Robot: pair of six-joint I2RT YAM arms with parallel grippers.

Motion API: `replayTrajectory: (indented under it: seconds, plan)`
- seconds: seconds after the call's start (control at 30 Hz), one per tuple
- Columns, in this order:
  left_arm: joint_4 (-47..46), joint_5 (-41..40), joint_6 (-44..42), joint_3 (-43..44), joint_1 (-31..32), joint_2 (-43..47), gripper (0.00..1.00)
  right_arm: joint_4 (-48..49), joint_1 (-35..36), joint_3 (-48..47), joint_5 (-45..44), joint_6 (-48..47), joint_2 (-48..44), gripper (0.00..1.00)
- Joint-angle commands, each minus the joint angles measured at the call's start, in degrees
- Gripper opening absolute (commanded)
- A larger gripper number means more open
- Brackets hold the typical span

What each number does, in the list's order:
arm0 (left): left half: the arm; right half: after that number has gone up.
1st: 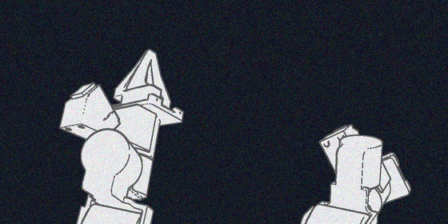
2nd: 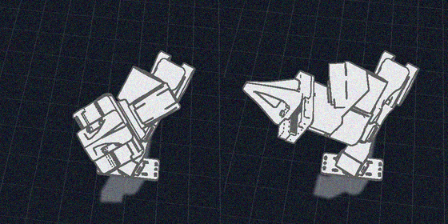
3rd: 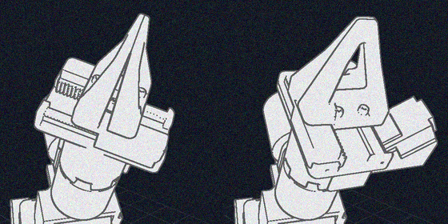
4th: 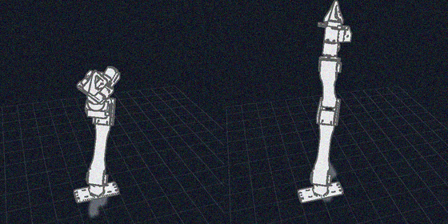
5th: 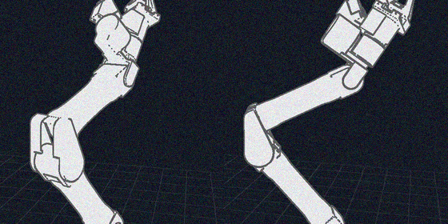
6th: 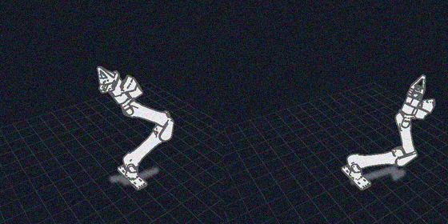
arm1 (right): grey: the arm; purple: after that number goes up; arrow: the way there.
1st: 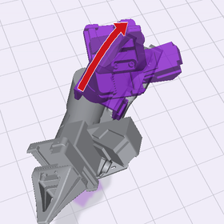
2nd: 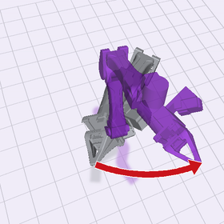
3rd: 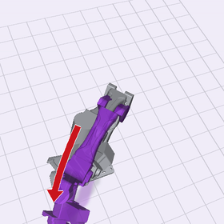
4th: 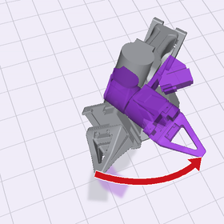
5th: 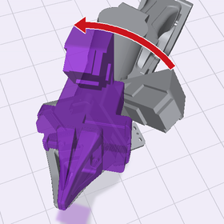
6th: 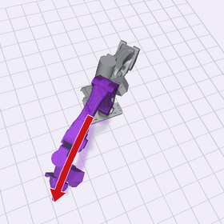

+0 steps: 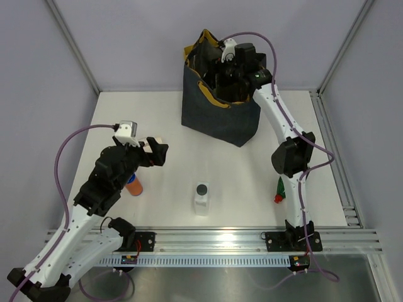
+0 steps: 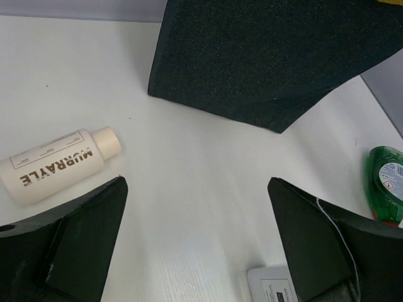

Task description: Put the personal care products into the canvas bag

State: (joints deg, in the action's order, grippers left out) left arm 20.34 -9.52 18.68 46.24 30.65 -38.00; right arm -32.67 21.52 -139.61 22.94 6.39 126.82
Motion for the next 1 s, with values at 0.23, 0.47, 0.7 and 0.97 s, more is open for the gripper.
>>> replayTrajectory:
  seconds: [0.23, 0.47, 0.7, 0.97]
  plan:
    - [-0.6, -1.6, -2.1, -0.9, -0.3, -1.6, 0.99, 5.3, 4.7, 1.4, -9.4, -17.7, 3.0, 0.00]
    - [1.5, -2.4, -7.1, 1.0, -0.3, -7.5, 0.99, 1.9, 4.9, 1.3, -9.0, -20.7, 7.3, 0.13]
    - [2.8, -4.5, -9.6, 3.3, -0.3, -15.2, 0.99, -1.3, 4.8, 2.8, -5.5, -21.6, 5.5, 0.78]
    - [8.5, -8.2, -16.0, 11.0, -0.4, -27.8, 0.99, -3.9, 3.4, 2.2, 1.5, -18.7, -0.1, 0.99]
